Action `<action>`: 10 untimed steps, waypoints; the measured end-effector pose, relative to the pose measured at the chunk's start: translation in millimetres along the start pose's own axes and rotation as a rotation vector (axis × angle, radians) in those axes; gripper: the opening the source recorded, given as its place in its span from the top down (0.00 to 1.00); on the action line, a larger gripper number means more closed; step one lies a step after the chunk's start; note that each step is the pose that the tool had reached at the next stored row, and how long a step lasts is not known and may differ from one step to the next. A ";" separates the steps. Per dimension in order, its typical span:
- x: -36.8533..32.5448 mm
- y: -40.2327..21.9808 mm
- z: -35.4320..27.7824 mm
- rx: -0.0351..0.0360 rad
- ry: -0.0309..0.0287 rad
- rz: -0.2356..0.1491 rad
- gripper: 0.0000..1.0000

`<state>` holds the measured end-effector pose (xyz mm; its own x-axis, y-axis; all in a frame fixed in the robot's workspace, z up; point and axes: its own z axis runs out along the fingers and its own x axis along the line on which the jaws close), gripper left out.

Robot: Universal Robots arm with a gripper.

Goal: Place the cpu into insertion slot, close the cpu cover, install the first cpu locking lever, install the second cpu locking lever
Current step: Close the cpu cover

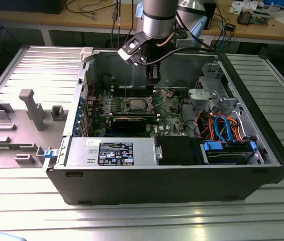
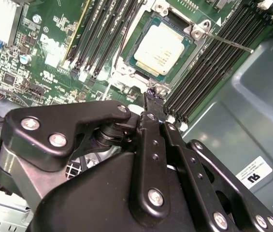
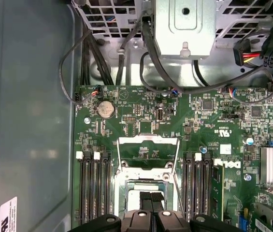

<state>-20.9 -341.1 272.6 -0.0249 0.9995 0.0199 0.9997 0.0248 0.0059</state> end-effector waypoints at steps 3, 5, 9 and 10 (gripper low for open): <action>0.0 2.1 0.0 0.0001 -0.0001 -0.004 0.89; -0.1 4.0 0.0 0.0002 0.0000 -0.006 0.89; -0.2 7.1 0.0 0.0002 0.0000 -0.008 0.89; -0.2 7.8 0.0 0.0003 -0.0001 -0.009 0.89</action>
<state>-13.0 -341.0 272.7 -0.0337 0.9992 0.0198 0.9994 0.0336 0.0058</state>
